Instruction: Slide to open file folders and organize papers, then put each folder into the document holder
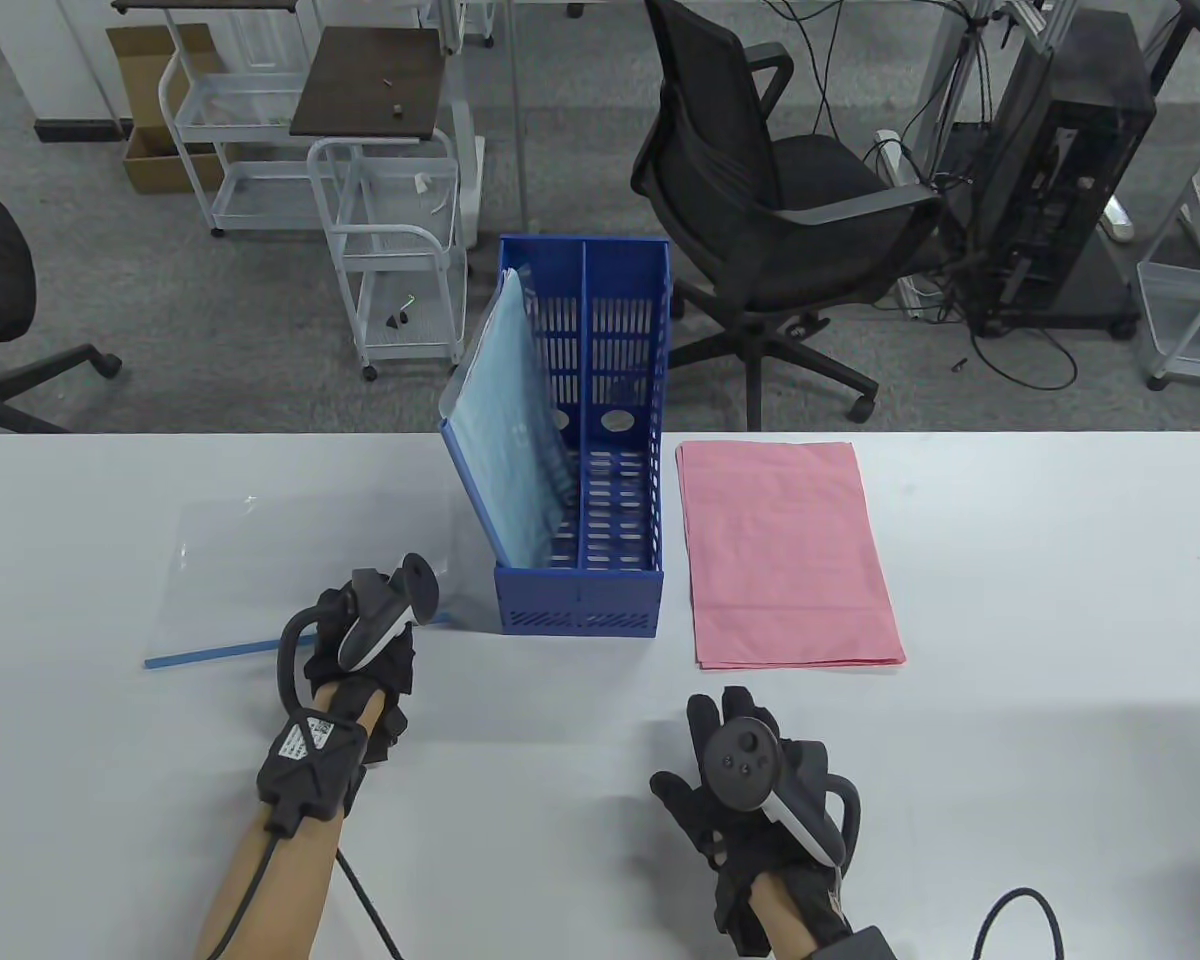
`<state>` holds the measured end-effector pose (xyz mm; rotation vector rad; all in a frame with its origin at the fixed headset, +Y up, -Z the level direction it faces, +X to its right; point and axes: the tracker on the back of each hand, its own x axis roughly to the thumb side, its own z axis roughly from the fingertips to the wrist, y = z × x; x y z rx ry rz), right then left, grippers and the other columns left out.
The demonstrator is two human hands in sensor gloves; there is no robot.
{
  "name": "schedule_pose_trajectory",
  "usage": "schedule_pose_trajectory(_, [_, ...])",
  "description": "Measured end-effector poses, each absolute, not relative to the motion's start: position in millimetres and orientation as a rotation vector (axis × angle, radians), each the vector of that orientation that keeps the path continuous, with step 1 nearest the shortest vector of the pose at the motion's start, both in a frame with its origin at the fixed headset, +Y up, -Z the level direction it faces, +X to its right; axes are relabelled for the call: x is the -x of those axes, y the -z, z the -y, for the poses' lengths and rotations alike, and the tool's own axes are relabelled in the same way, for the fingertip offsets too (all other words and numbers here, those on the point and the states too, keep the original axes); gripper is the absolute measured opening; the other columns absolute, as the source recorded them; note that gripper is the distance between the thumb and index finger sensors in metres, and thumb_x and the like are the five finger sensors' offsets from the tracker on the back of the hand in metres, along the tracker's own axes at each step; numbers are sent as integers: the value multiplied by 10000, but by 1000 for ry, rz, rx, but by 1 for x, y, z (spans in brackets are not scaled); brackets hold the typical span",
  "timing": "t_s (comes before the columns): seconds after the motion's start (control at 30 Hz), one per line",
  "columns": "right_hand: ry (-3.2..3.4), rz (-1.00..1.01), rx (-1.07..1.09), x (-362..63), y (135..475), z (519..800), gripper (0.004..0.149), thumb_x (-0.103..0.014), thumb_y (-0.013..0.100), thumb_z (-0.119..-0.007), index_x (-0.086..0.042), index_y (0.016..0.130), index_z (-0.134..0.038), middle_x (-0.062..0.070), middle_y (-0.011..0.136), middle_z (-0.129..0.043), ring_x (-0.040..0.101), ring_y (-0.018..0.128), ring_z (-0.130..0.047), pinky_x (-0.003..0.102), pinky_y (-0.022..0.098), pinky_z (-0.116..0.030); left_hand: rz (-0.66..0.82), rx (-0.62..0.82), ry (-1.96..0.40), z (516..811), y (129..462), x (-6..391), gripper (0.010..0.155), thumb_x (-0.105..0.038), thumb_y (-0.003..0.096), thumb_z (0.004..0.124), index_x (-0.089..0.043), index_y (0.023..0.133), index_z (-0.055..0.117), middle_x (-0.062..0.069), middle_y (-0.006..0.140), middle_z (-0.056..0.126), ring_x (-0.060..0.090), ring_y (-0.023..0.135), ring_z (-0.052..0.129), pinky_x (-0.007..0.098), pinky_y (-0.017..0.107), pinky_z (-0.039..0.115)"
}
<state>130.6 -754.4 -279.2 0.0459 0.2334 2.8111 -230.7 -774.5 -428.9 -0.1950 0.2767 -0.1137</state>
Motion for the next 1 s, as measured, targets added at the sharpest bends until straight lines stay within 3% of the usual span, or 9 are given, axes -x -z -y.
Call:
schedule_pose_trajectory(0.5, [-2801, -203, -84, -128, 279, 753, 844, -644, 364, -733, -273, 1051, -412, 134, 1153, -342, 472, 1026, -490, 636, 719, -479, -93, 282, 111, 757, 392, 229, 440, -375, 343, 887, -362, 779, 944, -68, 838, 943, 195, 769, 1001, 462, 722, 773])
schedule_pose_trajectory(0.83, [-2723, -137, -162, -119, 274, 748, 845, -641, 359, -742, -274, 1046, -414, 124, 1147, -400, 454, 1020, -534, 624, 719, -504, 142, 413, 26, 720, 317, 219, 490, -411, 345, 869, -310, 822, 918, -10, 781, 991, 203, 662, 1064, 461, 625, 851])
schedule_pose_trajectory(1.0, [-2512, -146, -442, -104, 269, 744, 903, -633, 320, -795, -300, 1033, -353, 50, 1157, -375, 384, 1068, -451, 545, 770, -447, 322, 505, -141, 703, 280, 193, 493, -422, 362, 847, -295, 836, 892, -7, 775, 983, 204, 653, 1059, 461, 621, 848])
